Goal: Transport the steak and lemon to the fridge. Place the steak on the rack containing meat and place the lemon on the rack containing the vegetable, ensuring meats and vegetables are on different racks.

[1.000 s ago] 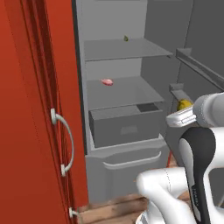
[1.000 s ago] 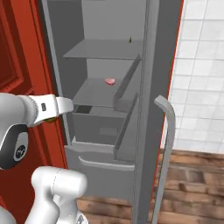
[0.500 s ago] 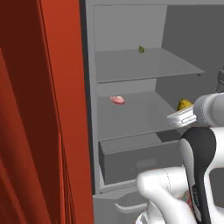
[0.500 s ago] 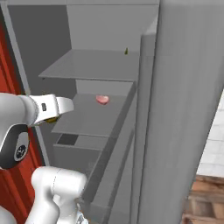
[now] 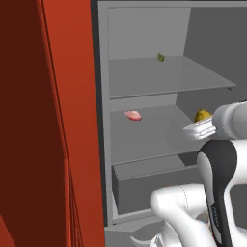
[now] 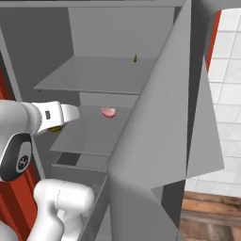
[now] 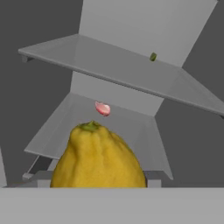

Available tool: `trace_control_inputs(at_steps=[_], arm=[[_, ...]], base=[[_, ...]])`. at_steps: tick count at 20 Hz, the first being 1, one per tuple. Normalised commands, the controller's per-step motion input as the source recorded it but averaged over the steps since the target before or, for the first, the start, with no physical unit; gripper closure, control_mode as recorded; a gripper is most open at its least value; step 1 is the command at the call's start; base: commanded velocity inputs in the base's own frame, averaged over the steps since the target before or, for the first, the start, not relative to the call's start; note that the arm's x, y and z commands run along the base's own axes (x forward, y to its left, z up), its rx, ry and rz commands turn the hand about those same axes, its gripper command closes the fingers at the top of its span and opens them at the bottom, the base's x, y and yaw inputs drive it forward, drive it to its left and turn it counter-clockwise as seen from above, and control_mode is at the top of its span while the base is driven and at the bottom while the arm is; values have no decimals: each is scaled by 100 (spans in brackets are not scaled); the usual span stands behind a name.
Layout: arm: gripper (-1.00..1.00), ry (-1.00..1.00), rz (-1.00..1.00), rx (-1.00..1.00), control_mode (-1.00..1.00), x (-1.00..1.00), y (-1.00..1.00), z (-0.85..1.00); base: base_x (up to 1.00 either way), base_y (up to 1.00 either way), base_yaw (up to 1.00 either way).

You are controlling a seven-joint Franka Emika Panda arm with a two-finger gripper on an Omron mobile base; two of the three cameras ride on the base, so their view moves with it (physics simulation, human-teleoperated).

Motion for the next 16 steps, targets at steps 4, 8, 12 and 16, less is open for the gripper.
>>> trace_control_inputs(at_steps=[4,8,12,16], arm=[[100,0,0,0,100,0,0,0],[100,-16,-5,0,-100,-24,1,27],[100,-31,-7,3,-100,-24,2,54],[100,-17,-4,11,-100,-12,4,65]], base=[[0,0,-1],[-2,0,-2],[0,0,0],[0,0,0]])
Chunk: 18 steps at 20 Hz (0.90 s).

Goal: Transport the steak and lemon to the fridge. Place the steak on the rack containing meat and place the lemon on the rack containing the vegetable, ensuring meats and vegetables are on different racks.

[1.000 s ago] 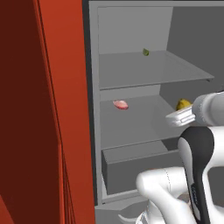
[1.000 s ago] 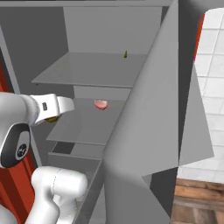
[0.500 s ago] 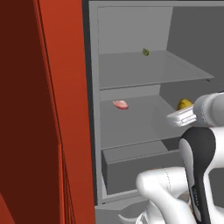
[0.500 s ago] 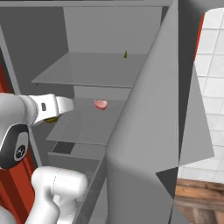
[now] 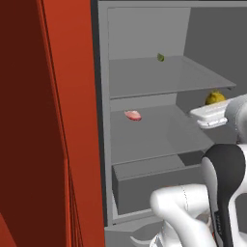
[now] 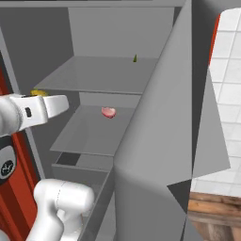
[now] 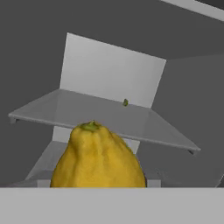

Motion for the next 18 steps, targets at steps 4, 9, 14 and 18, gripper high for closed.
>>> trace_control_inputs(at_steps=[4,9,14,18], arm=[[100,0,0,13,-100,11,1,48],[100,9,0,3,-100,60,0,33],[100,13,0,0,-100,83,0,2],[100,4,6,1,-100,41,-11,-7]], base=[[0,0,0],[0,0,0],[0,0,0],[0,0,0]])
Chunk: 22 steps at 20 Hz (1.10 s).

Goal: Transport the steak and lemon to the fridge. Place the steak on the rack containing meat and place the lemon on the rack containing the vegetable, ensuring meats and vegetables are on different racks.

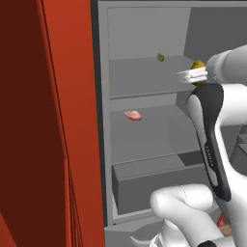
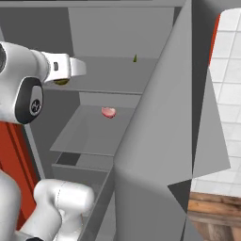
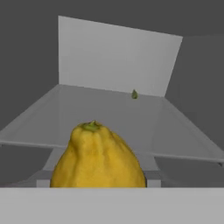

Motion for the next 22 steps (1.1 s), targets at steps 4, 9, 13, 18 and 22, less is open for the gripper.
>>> trace_control_inputs(at_steps=[4,9,13,18,22], arm=[[100,0,5,0,-100,53,-1,-29],[100,1,5,3,-100,65,-1,-41],[100,3,3,4,-100,77,0,-30],[100,16,0,3,-100,86,0,-16],[100,13,0,1,-100,90,0,-21]], base=[[0,0,0],[0,0,0],[0,0,0],[0,0,0],[0,0,0]])
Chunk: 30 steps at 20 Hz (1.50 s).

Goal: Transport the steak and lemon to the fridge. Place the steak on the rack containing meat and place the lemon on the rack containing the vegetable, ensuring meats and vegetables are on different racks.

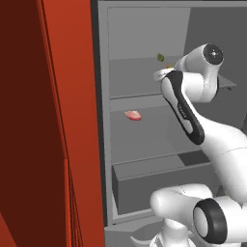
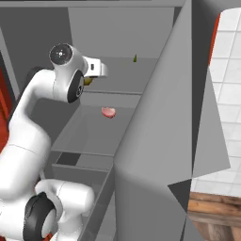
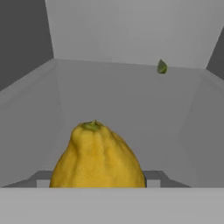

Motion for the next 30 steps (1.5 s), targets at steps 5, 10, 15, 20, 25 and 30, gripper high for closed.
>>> trace_control_inputs(at_steps=[5,10,15,20,25,30], arm=[[100,5,0,0,-100,81,0,-25],[100,0,0,0,-100,70,0,-37],[100,0,0,0,-100,75,0,-43],[100,0,0,0,-100,74,0,-37],[-100,0,0,0,-100,64,0,-37],[-100,0,0,1,-100,12,0,-42]], base=[[0,0,0],[0,0,0],[0,0,0],[0,0,0],[0,0,0],[0,0,0]])
